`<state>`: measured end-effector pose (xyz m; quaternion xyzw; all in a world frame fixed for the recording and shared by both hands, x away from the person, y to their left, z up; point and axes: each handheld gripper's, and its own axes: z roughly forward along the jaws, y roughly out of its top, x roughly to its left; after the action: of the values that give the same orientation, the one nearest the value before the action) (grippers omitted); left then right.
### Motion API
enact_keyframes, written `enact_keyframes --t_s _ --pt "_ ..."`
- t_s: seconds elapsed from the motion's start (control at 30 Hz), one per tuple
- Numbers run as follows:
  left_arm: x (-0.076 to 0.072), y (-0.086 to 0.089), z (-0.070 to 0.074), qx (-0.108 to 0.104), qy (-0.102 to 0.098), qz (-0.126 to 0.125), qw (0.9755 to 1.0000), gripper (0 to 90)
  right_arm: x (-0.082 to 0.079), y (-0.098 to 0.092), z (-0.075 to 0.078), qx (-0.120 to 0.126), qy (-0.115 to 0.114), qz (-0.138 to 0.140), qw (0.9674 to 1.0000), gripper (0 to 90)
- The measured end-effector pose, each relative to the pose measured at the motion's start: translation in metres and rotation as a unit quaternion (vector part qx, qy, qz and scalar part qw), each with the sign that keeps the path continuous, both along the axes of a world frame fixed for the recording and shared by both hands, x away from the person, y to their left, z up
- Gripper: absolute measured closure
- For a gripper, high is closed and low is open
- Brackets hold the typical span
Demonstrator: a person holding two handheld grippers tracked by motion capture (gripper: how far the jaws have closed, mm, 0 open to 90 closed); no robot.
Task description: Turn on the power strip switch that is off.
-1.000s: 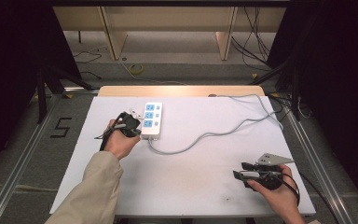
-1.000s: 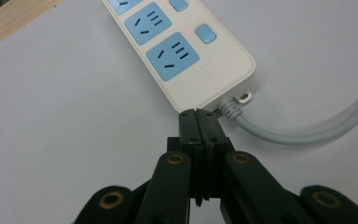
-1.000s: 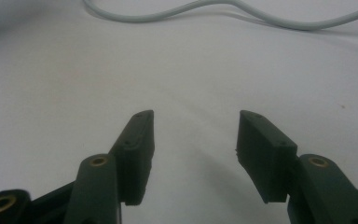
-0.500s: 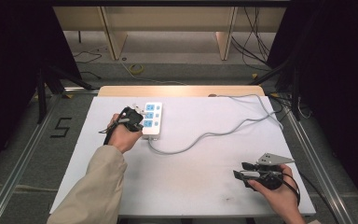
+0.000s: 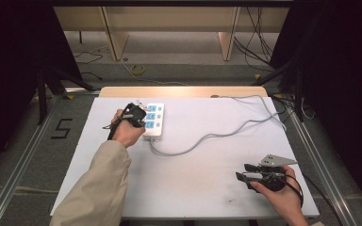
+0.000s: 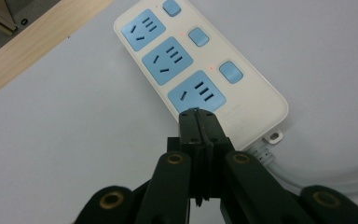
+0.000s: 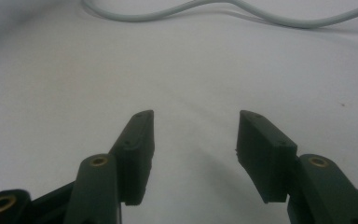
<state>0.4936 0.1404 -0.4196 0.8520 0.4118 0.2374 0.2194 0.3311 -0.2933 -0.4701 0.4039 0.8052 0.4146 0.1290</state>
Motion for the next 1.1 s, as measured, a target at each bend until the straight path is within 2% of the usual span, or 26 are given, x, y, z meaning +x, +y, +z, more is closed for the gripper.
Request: enact_keyframes --t_s 0.3,0.33,0.43,0.73,1.1 --pt "0.011 -0.001 -0.001 0.005 0.005 -0.003 1.0000 89.8 0.000 0.000 0.000 0.002 -0.001 0.001 1.0000 47.3" --pt "0.012 -0.001 -0.001 0.000 0.002 -0.003 1.0000 89.8 0.000 0.000 0.000 0.002 0.000 0.001 1.0000 47.4" --pt "0.015 -0.002 -0.001 0.001 0.000 -0.003 1.0000 89.8 0.000 0.000 0.000 0.002 0.000 0.001 1.0000 47.3" --pt "0.024 -0.002 -0.001 0.012 0.003 -0.005 0.9999 89.8 0.000 0.001 0.000 0.003 0.001 0.002 1.0000 47.4" --pt "0.035 -0.004 0.003 0.020 -0.007 -0.018 0.9996 89.8 0.000 0.001 0.000 0.003 0.001 0.002 1.0000 47.3"
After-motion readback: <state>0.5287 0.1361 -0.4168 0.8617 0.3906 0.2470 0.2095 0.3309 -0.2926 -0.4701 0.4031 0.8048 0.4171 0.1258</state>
